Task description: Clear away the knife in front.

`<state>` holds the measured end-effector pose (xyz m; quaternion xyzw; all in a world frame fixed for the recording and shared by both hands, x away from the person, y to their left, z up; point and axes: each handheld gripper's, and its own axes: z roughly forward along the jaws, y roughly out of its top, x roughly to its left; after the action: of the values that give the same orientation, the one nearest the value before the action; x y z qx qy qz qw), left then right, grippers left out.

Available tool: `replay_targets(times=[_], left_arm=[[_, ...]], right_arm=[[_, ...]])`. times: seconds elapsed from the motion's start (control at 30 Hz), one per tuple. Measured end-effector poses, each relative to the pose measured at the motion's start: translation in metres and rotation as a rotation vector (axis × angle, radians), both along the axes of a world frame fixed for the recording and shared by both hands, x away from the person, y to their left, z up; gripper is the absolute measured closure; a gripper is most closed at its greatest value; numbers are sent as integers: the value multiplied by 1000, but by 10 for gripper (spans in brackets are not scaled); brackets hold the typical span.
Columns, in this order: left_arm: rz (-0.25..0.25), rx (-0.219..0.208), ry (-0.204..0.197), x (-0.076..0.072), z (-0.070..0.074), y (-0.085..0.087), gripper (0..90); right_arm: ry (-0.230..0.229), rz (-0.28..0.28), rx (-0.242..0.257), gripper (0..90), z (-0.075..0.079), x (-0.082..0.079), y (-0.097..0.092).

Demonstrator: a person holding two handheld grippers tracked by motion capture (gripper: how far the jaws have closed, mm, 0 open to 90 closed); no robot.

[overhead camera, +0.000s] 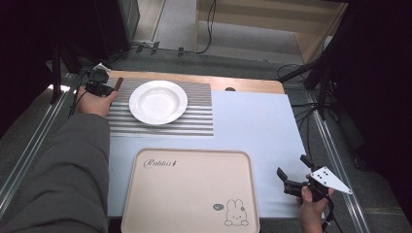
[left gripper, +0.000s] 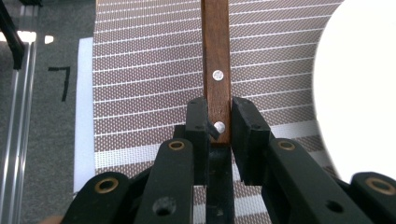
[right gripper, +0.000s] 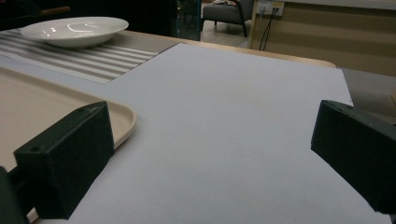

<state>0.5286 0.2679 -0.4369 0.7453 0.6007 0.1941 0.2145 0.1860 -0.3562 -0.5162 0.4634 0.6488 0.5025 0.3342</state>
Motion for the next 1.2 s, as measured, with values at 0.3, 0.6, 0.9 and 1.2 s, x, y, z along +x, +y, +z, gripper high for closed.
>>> replay_targets(times=[0.3,0.6,0.9,1.2], left_arm=[[-15,-30,-13,-15,11,1,776],[-42,-39,-16,-33,17,0,775],[-76,-34,-20,-51,21,-3,775],[-122,-35,-36,-70,28,-8,775]], right_arm=[[1,1,-4,0,0,0,1],[1,3,-4,0,0,0,1],[3,2,-13,0,0,0,2],[5,0,-17,0,0,0,2]])
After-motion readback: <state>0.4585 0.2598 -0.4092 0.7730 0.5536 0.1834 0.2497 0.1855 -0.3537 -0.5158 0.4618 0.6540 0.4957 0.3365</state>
